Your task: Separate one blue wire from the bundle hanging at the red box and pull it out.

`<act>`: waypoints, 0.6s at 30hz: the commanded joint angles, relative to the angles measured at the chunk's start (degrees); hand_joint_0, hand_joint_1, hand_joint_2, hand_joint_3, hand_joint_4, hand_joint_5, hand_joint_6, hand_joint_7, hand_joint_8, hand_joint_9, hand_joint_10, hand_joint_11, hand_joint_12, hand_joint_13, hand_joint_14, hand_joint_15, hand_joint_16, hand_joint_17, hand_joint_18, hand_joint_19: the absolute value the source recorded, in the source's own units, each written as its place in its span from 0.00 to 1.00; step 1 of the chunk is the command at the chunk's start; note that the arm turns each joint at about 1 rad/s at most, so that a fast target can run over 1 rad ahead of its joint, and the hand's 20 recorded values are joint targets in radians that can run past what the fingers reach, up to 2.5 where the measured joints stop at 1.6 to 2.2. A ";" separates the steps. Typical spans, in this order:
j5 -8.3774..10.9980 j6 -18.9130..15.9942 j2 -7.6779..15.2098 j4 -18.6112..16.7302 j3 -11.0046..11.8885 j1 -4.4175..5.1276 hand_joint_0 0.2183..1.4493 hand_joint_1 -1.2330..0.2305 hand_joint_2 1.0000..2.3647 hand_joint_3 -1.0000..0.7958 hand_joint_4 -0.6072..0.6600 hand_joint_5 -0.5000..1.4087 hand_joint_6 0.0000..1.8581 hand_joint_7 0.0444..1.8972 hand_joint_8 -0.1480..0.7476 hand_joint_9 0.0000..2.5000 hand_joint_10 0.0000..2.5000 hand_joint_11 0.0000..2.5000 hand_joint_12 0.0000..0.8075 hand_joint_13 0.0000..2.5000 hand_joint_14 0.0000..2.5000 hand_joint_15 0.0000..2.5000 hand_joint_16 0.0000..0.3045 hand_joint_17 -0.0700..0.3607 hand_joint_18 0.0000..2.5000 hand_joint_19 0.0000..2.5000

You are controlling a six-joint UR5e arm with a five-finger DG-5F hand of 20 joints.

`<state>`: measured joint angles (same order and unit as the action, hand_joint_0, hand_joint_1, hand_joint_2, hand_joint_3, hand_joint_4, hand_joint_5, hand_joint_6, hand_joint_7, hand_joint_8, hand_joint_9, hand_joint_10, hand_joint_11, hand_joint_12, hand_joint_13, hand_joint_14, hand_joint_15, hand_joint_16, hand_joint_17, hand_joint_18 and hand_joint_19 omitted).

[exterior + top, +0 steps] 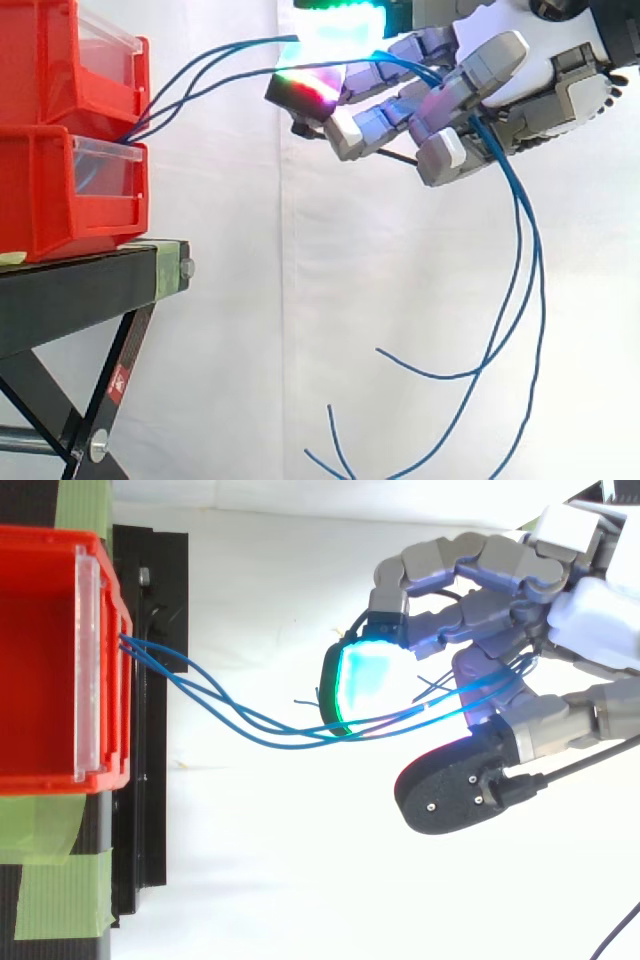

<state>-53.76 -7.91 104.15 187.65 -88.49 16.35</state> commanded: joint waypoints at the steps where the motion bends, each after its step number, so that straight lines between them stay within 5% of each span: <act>1: 0.06 0.00 0.00 -0.01 0.07 0.00 0.38 0.25 0.01 0.32 0.52 0.14 0.38 0.62 0.43 0.27 0.01 0.57 0.37 0.44 1.00 0.14 0.15 0.40 0.38 0.50; 10: -0.03 0.00 0.00 -0.01 0.07 0.00 0.46 0.28 0.02 0.46 0.53 0.15 0.40 0.59 0.43 0.29 0.00 0.59 0.37 0.45 1.00 0.13 0.14 0.38 0.37 0.53; 18: -0.03 0.00 0.00 -0.01 0.07 0.00 0.50 0.22 0.02 0.42 0.48 0.14 0.39 0.62 0.39 0.23 0.01 0.58 0.38 0.39 1.00 0.14 0.14 0.39 0.31 0.54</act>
<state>-53.79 -7.91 104.15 187.65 -88.45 16.35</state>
